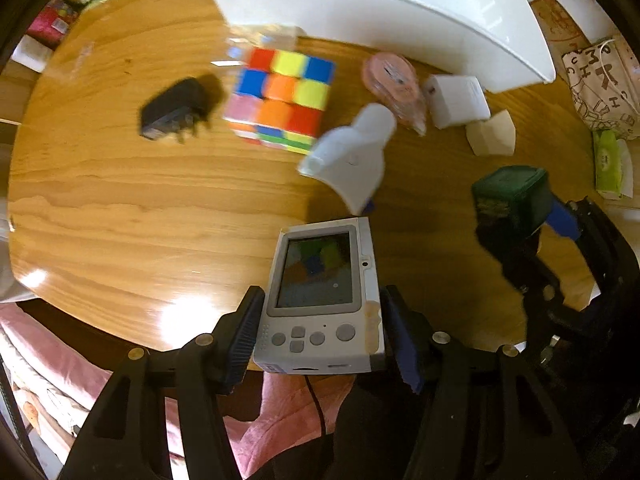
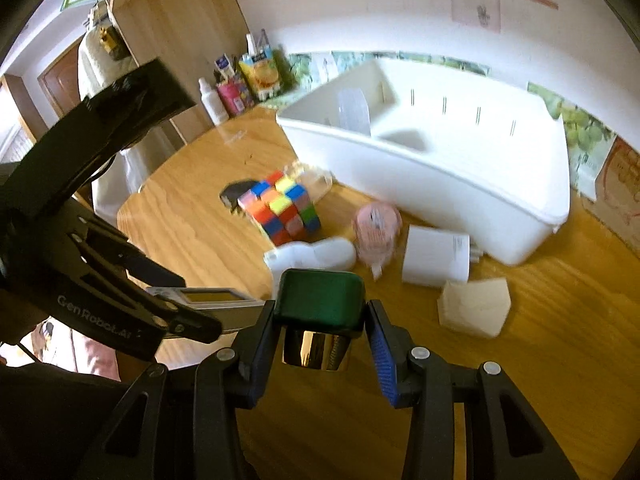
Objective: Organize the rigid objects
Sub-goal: 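Carry the white device and green bottle with both grippers over the bin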
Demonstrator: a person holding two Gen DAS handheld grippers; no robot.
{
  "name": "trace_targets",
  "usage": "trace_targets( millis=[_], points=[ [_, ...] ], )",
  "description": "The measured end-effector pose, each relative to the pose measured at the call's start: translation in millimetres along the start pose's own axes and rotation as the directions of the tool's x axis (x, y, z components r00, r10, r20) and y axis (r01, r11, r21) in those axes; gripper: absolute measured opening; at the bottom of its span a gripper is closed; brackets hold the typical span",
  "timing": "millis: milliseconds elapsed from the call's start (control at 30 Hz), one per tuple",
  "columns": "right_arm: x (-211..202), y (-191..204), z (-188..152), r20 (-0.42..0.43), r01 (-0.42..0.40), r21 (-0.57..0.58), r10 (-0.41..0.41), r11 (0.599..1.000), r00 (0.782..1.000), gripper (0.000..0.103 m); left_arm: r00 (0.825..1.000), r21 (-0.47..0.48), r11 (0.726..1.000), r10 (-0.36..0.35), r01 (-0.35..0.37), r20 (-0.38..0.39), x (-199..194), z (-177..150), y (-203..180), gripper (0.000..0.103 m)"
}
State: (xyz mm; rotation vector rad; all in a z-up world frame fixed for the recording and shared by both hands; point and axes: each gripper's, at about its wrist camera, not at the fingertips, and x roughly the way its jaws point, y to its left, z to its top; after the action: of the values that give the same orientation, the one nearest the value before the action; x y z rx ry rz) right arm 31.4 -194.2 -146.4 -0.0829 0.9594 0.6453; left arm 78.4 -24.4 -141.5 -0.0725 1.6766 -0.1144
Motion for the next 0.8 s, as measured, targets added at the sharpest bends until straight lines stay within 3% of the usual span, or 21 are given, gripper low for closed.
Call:
trace_targets(
  millis=[267, 400, 800],
  points=[
    [-13.9, 15.0, 30.7, 0.084, 0.037, 0.005, -0.038, 0.999, 0.996, 0.044, 0.996, 0.060, 0.998, 0.022, -0.028, 0.091, -43.3, 0.1, 31.0, 0.063],
    [-19.3, 17.7, 45.6, 0.126, 0.058, 0.015, -0.059, 0.998, 0.990, 0.044, 0.990, 0.091, 0.995, 0.016, -0.029, 0.141, -55.1, -10.7, 23.6, 0.063],
    [-30.0, 7.4, 83.6, 0.230, 0.142, 0.051, -0.150, 0.989, 0.962, 0.044, 0.959, 0.176, 0.982, 0.016, -0.069, 0.283, -104.8, 26.7, 19.2, 0.063]
  ],
)
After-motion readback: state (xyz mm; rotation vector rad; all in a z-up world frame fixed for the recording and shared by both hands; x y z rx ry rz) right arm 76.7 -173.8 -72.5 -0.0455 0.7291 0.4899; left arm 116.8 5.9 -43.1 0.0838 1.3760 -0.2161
